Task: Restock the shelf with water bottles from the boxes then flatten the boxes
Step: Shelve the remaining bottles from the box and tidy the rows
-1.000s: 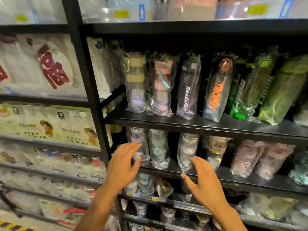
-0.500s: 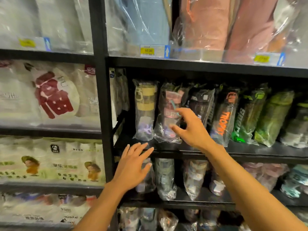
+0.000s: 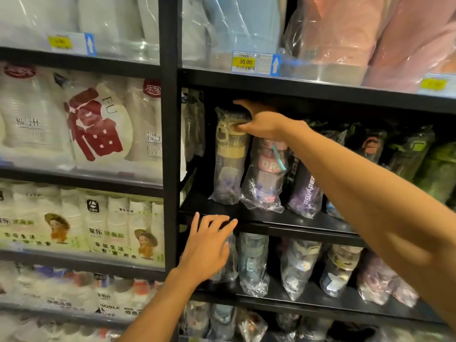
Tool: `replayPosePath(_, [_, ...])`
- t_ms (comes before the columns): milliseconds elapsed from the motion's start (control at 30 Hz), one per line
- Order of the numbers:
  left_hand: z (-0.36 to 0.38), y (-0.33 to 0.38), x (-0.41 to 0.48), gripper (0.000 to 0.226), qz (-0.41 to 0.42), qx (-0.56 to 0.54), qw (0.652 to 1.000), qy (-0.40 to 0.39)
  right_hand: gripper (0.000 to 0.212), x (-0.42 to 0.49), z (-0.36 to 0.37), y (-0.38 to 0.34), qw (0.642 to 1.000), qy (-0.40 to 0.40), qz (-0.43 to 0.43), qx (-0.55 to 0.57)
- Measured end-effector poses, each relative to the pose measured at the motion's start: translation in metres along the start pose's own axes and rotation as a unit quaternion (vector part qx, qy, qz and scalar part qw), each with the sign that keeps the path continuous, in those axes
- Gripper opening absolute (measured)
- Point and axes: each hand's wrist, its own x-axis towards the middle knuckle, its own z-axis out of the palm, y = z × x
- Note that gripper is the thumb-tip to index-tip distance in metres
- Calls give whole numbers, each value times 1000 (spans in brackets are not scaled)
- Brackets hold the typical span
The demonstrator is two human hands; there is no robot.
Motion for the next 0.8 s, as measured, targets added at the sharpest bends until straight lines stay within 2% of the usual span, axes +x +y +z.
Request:
replayPosePath(67, [0, -1, 2, 60, 2, -4, 1000, 8, 89, 17, -1, 3, 999, -34, 0, -1])
replayPosePath(167, [3, -3, 4, 62, -1, -8, 1000, 13, 91, 38, -1, 5, 996, -62, -11, -65])
replayPosePath(300, [6, -2, 2, 61, -12, -5, 1000, 4, 75, 47, -3, 4, 991, -50, -40, -119])
replayPosePath(800, [7, -1, 0, 66, -26, -11, 1000, -12, 66, 44, 0, 2, 998, -17, -57, -26])
